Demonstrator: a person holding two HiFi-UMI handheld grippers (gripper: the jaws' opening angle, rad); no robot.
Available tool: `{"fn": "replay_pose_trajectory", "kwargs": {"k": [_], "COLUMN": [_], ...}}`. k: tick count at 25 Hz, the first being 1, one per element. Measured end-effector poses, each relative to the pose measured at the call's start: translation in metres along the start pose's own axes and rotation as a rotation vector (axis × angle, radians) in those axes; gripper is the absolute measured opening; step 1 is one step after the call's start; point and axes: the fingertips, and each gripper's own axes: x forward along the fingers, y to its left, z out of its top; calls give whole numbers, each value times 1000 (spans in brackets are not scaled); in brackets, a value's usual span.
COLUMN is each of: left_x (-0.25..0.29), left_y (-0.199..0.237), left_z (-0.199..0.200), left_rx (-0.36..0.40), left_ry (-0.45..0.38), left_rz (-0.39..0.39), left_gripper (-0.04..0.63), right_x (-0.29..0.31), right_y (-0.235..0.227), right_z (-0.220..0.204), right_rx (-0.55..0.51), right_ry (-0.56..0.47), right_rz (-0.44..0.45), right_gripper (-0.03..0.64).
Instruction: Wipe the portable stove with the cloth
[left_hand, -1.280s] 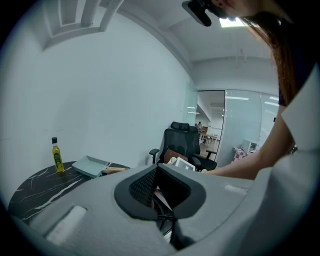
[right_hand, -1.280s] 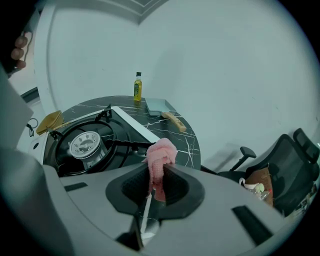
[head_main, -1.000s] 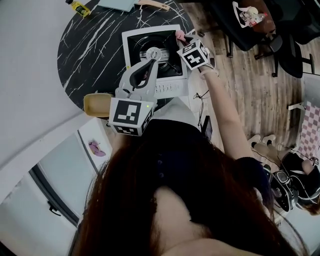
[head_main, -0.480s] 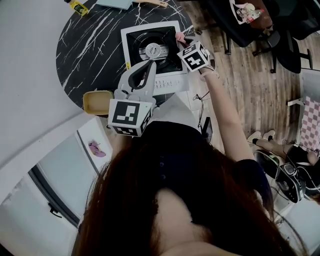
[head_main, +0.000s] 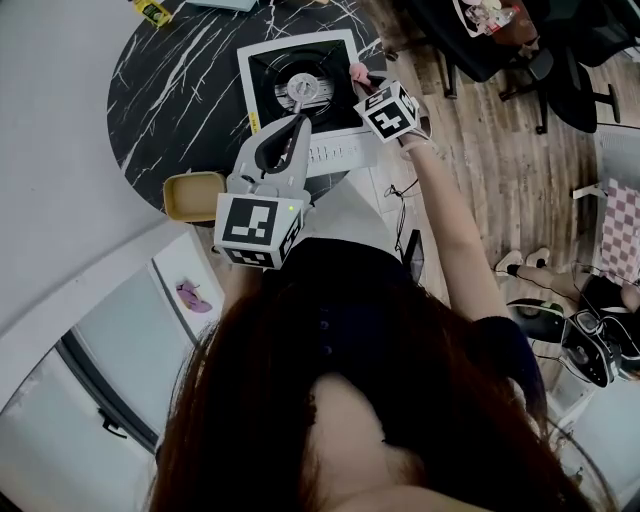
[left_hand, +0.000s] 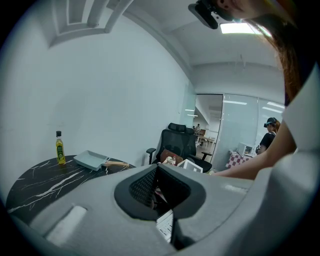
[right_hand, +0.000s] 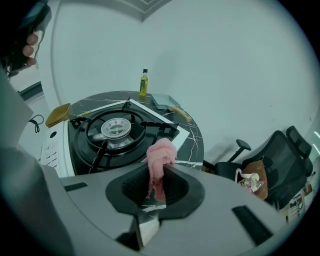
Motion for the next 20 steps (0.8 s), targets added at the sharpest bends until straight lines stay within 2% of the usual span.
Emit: {"fn": "replay_pose_trajectory", "kwargs": {"k": [20], "left_x": [-25], "left_y": [-11], "left_z": [-6], "left_rx": [-1], "left_ry": [-25], "left_rz": [-42], "left_gripper": [9], "right_x": [-18], "right_y": [26], "right_z": [-23], "right_rx": [-13], "right_ry": [38], "right_rz": [-8], "right_gripper": [54]}}
